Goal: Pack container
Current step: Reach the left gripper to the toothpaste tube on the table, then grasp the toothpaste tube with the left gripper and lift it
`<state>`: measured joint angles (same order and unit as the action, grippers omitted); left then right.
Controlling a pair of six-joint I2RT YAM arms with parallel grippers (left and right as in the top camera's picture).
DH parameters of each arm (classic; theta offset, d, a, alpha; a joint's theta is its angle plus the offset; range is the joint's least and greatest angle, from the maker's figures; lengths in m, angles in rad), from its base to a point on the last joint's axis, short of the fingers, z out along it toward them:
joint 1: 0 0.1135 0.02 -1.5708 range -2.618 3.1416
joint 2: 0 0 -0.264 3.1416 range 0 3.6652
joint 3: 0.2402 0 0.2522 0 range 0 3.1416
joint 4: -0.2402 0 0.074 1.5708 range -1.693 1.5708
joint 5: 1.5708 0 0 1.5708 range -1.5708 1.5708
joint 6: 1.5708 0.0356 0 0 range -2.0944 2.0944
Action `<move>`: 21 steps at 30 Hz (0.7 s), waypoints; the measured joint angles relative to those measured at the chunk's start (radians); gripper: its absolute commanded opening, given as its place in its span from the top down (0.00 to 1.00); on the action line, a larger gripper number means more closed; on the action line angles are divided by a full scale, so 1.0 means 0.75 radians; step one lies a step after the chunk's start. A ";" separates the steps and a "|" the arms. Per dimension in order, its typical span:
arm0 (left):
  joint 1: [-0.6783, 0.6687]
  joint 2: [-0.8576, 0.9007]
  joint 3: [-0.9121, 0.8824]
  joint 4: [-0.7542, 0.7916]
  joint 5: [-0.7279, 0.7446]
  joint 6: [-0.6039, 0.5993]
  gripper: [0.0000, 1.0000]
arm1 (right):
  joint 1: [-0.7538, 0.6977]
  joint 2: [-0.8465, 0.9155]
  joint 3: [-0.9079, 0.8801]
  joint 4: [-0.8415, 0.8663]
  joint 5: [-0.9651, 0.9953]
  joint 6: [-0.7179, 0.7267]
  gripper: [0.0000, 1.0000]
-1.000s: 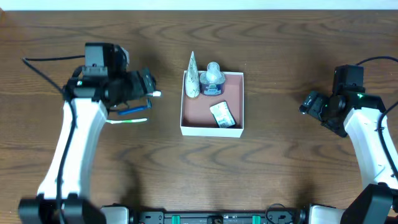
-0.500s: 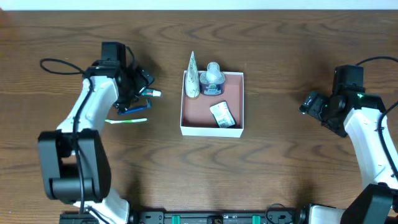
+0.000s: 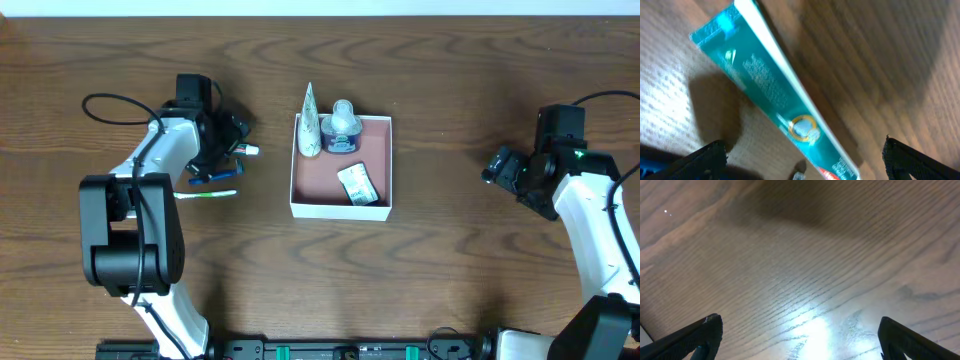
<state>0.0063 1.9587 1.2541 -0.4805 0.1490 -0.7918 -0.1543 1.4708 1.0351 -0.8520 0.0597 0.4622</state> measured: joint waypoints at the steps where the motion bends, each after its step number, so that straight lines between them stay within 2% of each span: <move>1: 0.001 0.007 0.002 0.003 0.001 -0.001 0.02 | 0.000 0.000 0.000 0.000 0.000 -0.001 0.01; 3: 0.000 0.015 0.009 0.004 -0.001 -0.003 0.08 | 0.000 0.000 0.000 0.000 0.000 0.000 0.01; 7: 0.003 0.030 0.023 -0.040 -0.009 -0.004 0.30 | 0.000 0.000 0.000 0.000 0.000 -0.001 0.01; 16: 0.004 0.033 0.034 -0.283 -0.004 0.097 0.33 | 0.000 0.000 0.000 0.000 0.000 -0.001 0.01; 21: 0.004 0.035 0.034 -0.331 -0.006 0.185 0.46 | 0.000 0.000 0.000 0.000 0.000 -0.001 0.01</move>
<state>0.0093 1.9846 1.2793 -0.7288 0.1448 -0.6533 -0.1543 1.4708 1.0351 -0.8520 0.0597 0.4618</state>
